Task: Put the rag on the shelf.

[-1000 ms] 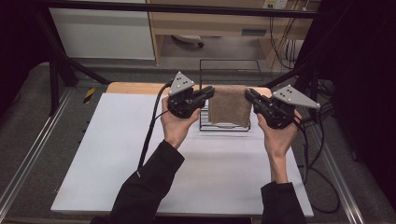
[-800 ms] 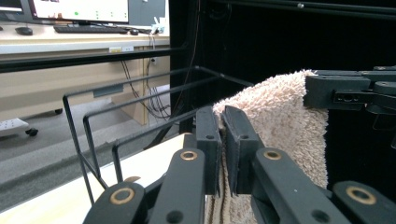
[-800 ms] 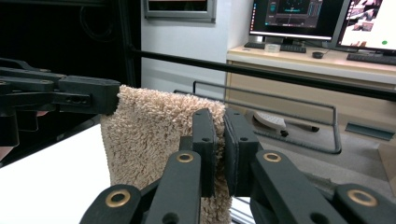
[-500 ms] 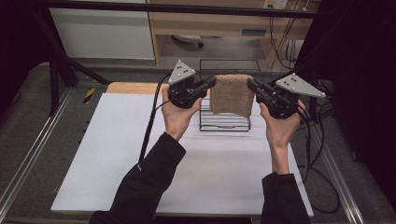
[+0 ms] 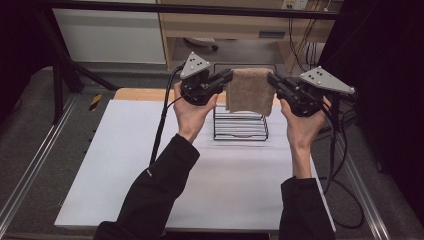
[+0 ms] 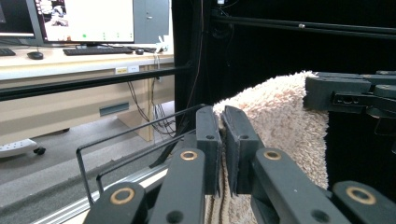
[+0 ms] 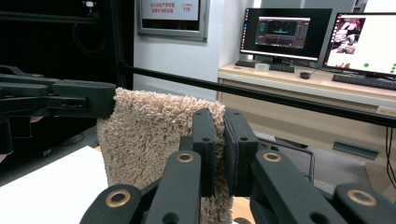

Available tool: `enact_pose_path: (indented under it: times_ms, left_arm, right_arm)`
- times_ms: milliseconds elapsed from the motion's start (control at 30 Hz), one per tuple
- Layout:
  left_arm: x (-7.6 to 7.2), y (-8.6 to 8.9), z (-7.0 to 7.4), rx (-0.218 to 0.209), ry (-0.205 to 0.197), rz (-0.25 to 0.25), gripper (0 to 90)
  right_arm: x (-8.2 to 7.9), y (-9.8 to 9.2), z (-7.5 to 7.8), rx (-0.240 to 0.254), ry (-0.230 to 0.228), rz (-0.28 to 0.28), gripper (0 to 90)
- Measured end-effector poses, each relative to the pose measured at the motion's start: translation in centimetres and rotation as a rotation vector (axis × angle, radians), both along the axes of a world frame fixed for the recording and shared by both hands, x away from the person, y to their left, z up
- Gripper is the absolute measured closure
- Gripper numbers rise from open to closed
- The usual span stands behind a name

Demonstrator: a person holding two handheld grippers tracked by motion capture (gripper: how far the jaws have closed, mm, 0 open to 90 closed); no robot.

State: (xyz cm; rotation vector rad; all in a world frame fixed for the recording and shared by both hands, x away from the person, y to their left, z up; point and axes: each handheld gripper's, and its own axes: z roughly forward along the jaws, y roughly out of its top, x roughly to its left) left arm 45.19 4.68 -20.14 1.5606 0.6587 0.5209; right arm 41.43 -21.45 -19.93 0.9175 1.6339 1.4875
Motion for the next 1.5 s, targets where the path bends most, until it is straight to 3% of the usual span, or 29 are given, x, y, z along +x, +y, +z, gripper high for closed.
enact_pose_path:
  times_ms: [433,967,1500]
  left_arm:
    - [1.1,0.2,1.5,-0.022,-0.011,0.010,84.9]
    - [2.6,-0.1,3.5,0.003,-0.050,0.054,84.9]
    - [4.9,-0.7,3.8,0.010,-0.050,0.081,84.8]
  right_arm:
    - [1.1,0.2,1.7,0.000,-0.019,0.004,84.5]
    - [2.9,0.6,3.6,0.002,-0.044,-0.004,84.5]
    - [5.5,0.3,3.9,-0.009,-0.052,-0.011,84.5]
